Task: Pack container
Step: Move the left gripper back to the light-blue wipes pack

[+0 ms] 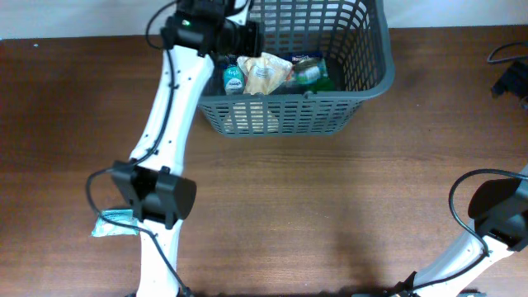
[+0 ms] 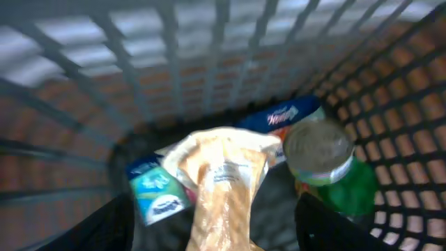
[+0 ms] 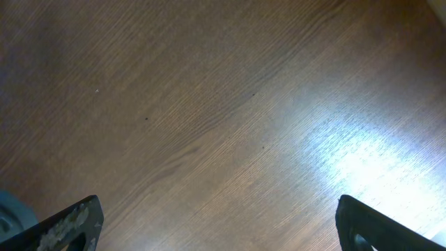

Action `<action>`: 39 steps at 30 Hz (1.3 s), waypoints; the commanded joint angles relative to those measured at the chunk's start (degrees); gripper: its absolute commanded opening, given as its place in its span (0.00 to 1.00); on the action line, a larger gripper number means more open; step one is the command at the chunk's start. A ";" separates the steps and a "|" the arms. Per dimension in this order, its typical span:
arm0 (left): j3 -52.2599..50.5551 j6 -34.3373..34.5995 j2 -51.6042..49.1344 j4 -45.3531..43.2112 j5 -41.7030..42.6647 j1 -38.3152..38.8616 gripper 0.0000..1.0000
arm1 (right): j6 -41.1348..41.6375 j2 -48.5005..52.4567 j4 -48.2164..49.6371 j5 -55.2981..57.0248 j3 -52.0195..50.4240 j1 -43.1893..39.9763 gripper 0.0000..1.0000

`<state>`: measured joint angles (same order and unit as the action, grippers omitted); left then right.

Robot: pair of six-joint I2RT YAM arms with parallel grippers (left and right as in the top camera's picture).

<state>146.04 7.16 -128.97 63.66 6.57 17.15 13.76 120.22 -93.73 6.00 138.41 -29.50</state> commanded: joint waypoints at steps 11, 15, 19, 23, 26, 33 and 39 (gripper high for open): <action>4.66 -4.37 26.10 12.44 -1.09 -2.69 1.00 | 0.70 -0.59 0.11 -0.15 -0.26 -0.17 0.99; 4.66 0.37 28.28 21.38 -9.44 -2.69 1.00 | 0.70 -0.59 0.11 -0.17 -0.26 -0.17 0.99; 4.66 18.12 28.70 30.86 -19.78 -2.69 1.00 | 0.70 -0.59 0.11 -0.17 -0.26 -0.17 0.99; 1.36 27.78 29.46 33.03 -18.21 -2.69 1.00 | 0.70 -0.59 0.11 -0.17 -0.26 -0.15 0.99; -1.75 33.90 30.49 33.03 -20.70 -2.69 0.99 | 0.70 -0.59 0.11 -0.17 -0.26 -0.17 0.99; -12.59 49.64 36.17 33.03 -28.89 -3.67 1.00 | 0.70 -0.59 0.11 -0.17 -0.26 -0.17 0.99; -34.53 60.94 48.22 33.03 -30.10 -12.07 0.99 | 0.70 -0.59 0.11 -0.15 -0.26 -0.17 0.99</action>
<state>119.55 58.59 -86.80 96.33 -20.47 9.23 13.78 120.22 -93.65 6.00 138.41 -29.50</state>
